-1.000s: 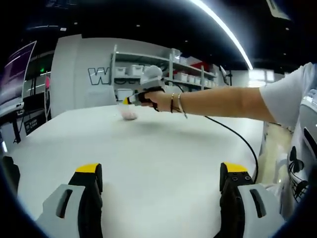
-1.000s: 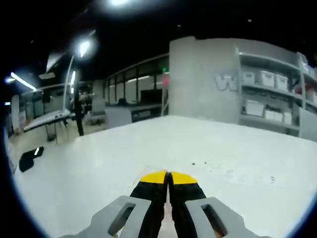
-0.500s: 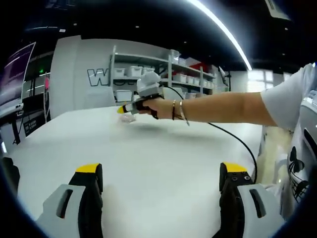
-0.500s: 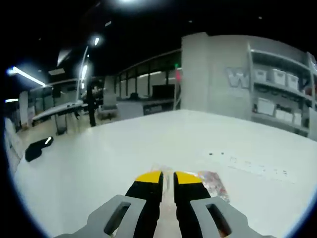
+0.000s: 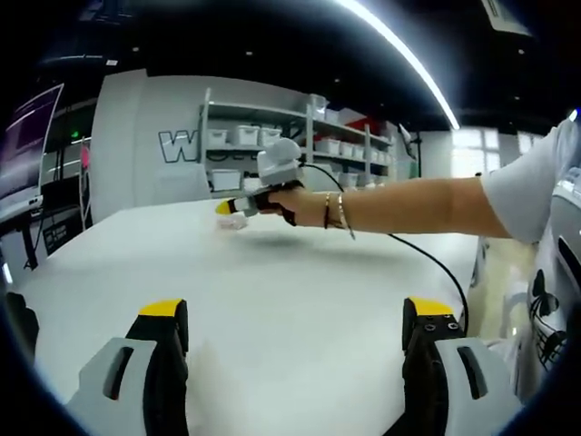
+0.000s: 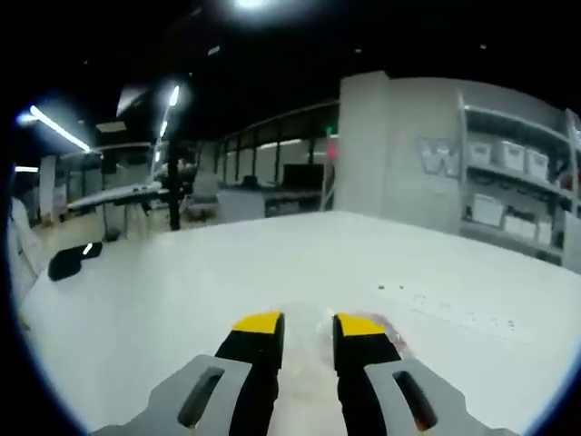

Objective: Open the resealable bag by pulling the two sides of the seal apart until the entire bag opening is separated and visibly accessible.

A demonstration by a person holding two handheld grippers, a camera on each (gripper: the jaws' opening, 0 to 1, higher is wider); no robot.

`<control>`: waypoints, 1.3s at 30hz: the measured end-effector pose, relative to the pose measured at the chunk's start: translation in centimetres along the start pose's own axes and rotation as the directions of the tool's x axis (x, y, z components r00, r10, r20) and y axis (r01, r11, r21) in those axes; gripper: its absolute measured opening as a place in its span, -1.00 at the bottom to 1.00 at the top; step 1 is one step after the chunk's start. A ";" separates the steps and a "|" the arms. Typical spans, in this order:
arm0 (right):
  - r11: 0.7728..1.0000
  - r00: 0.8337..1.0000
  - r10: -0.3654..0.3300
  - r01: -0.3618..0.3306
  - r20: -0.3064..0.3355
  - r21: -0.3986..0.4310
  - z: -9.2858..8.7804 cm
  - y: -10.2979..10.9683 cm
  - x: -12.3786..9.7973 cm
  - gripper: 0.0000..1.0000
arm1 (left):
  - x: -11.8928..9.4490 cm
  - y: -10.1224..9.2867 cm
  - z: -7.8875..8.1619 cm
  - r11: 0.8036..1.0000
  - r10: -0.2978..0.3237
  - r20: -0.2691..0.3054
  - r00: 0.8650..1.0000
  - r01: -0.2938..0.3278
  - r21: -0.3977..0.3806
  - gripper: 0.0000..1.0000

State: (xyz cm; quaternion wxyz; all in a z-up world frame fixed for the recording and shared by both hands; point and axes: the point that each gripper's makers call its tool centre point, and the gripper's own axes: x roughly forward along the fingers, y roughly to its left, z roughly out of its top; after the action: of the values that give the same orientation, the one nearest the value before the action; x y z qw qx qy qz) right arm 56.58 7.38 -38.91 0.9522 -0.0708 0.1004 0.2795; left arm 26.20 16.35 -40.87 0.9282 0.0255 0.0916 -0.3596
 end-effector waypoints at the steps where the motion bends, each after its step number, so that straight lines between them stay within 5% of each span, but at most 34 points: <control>1: 1.000 1.000 -0.003 0.003 0.000 -0.015 -0.1 0.1 0.0 -0.52 | 0.0 0.0 0.1 1.000 0.001 0.003 1.000 -0.001 -0.002 0.95; 14: 0.997 1.000 0.009 -0.008 0.017 -0.077 -0.6 0.9 -0.3 -0.32 | -0.1 0.0 0.2 1.000 0.005 0.009 1.000 -0.005 0.002 0.95; 21: 0.998 1.000 -0.004 0.005 0.011 -0.065 -0.8 0.8 -0.8 0.04 | -0.2 -0.1 0.4 1.000 0.007 0.012 1.000 -0.007 0.007 0.95; 29: 0.999 1.000 -0.019 0.019 0.003 -0.043 -1.5 1.0 -1.8 0.12 | -0.3 -0.3 0.5 1.000 0.002 0.013 1.000 -0.002 0.010 0.95; 39: 1.000 1.000 -0.031 0.031 -0.004 -0.005 -1.7 1.1 -2.6 0.62 | -0.4 -0.3 0.5 1.000 0.005 0.009 1.000 -0.005 0.023 0.95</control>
State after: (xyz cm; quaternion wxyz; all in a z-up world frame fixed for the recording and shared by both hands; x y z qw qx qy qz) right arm 53.60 6.68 -40.05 0.9561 -0.0754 0.1004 0.2648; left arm 25.80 16.29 -40.34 0.9291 0.0348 0.0831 -0.3586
